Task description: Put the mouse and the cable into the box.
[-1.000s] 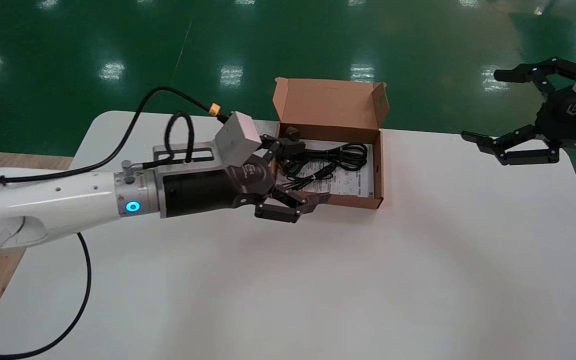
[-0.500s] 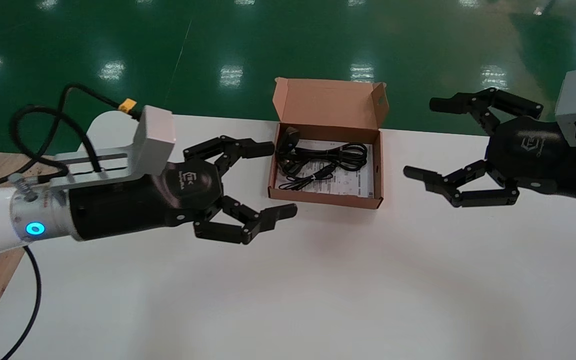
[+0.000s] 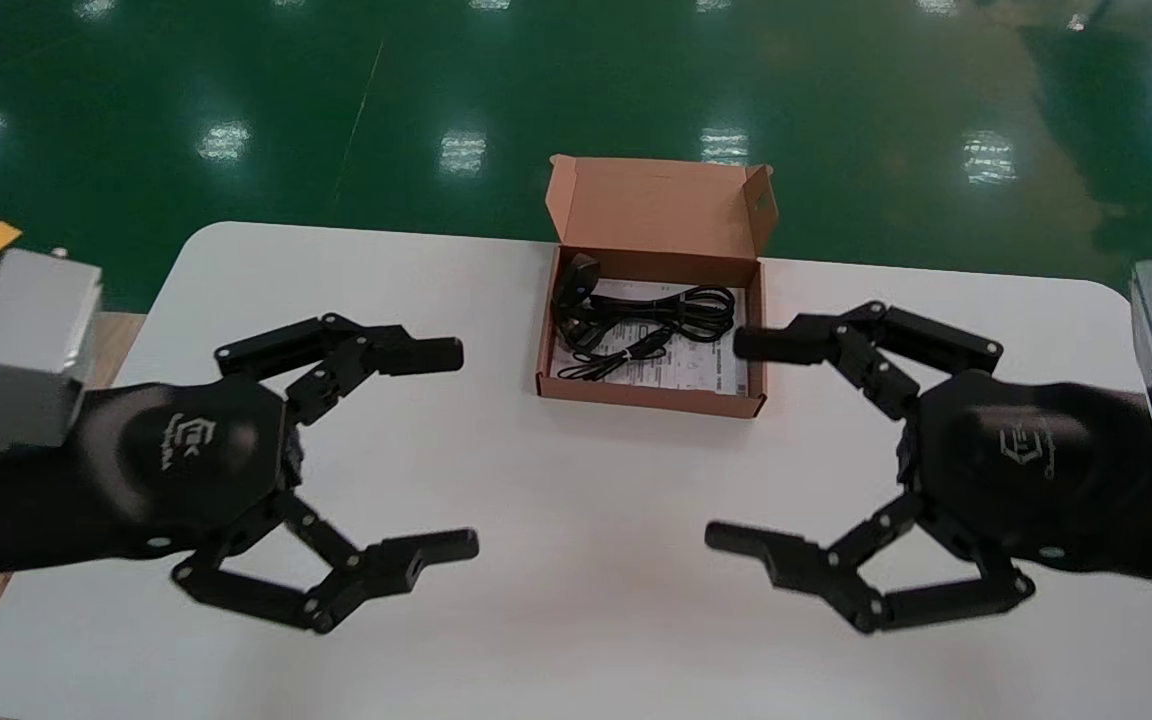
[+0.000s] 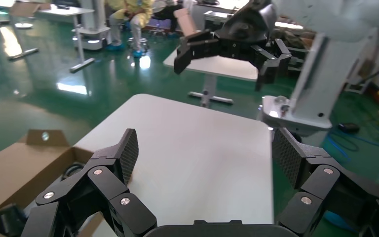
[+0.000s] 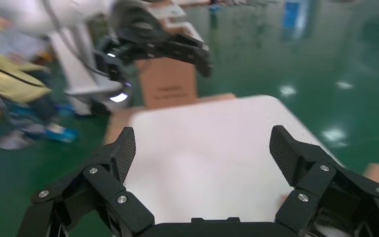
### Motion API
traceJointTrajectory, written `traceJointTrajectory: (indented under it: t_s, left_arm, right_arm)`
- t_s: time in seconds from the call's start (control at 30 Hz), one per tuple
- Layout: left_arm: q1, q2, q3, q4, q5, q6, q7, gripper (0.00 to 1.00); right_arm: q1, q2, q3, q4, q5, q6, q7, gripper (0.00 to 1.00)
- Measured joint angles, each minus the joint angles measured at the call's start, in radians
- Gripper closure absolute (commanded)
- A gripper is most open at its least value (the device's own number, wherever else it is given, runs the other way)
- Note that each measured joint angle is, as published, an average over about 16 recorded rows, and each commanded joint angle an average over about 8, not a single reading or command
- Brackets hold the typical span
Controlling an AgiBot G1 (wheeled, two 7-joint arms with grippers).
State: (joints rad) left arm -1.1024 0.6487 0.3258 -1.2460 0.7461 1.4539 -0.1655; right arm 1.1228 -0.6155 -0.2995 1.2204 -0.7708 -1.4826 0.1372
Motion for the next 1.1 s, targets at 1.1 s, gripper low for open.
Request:
traceJointTrajectory:
  t_s: [1.1]
  left_arm:
    - [0.029,-0.039,-0.048,-0.039,-0.017,0.043,-0.022,0.00]
  right_arm:
    - [-0.050,0.005,0.021,0.065,0.042,-0.013,0.049,0.00]
